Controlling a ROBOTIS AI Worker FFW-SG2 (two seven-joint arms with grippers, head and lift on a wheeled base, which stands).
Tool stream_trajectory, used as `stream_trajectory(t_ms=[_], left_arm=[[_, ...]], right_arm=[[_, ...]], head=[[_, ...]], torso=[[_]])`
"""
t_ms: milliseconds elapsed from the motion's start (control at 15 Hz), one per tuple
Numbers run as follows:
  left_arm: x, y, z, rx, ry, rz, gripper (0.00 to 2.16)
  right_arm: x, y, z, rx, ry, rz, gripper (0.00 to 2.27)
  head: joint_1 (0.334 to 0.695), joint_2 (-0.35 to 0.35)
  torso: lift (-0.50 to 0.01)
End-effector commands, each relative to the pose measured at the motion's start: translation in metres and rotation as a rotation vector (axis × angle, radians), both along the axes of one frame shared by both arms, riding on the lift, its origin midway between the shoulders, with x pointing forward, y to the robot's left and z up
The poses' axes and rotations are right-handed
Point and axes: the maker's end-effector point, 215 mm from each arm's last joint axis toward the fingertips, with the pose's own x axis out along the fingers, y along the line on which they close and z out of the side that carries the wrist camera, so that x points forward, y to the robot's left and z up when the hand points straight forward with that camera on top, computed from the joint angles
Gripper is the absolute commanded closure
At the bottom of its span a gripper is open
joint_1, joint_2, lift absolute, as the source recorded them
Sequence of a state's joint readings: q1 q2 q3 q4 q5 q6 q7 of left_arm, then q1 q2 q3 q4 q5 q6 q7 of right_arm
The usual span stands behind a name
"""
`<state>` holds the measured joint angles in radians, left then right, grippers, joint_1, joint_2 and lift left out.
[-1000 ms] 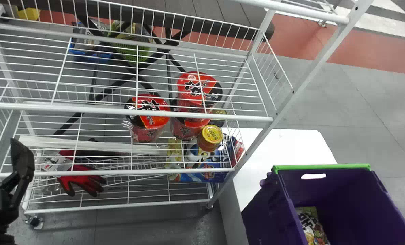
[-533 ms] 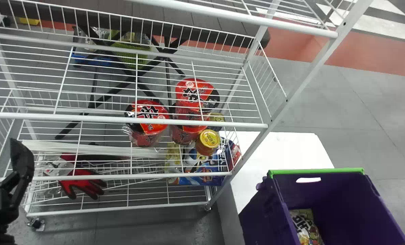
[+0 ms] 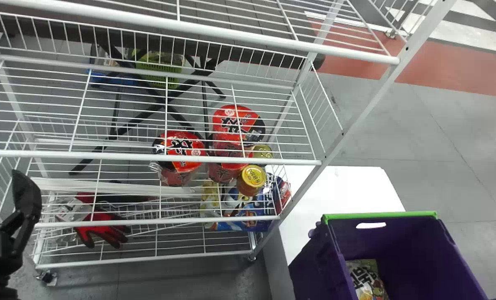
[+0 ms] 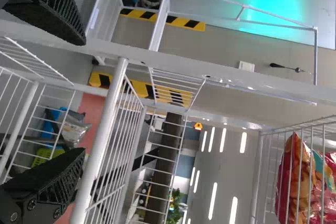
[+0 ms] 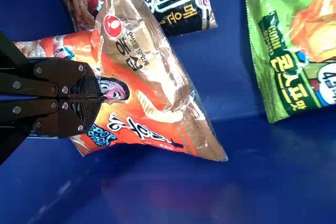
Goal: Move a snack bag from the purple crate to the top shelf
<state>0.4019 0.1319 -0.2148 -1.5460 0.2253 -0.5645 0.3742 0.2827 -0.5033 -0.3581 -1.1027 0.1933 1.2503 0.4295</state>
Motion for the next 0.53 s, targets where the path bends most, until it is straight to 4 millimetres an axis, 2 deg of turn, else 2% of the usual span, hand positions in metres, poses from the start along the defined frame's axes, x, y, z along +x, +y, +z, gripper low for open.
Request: stream_trajectory(t_ms=[0,467], left_arm=[[0.000,0.000,-0.001,-0.001,0.003,0.001,0.09],[0.002,0.003,0.003,-0.005,-0.001,-0.002,0.09]], right_arm=[[0.004,0.000,-0.001,0.000,-0.013,0.007,2.11],[0.027,0.015,0.001,0.022,-0.079,-0.010,2.11]], head=[[0.695,-0.350],[0.695,-0.350]], torso=[[-0.343],[-0.316]])
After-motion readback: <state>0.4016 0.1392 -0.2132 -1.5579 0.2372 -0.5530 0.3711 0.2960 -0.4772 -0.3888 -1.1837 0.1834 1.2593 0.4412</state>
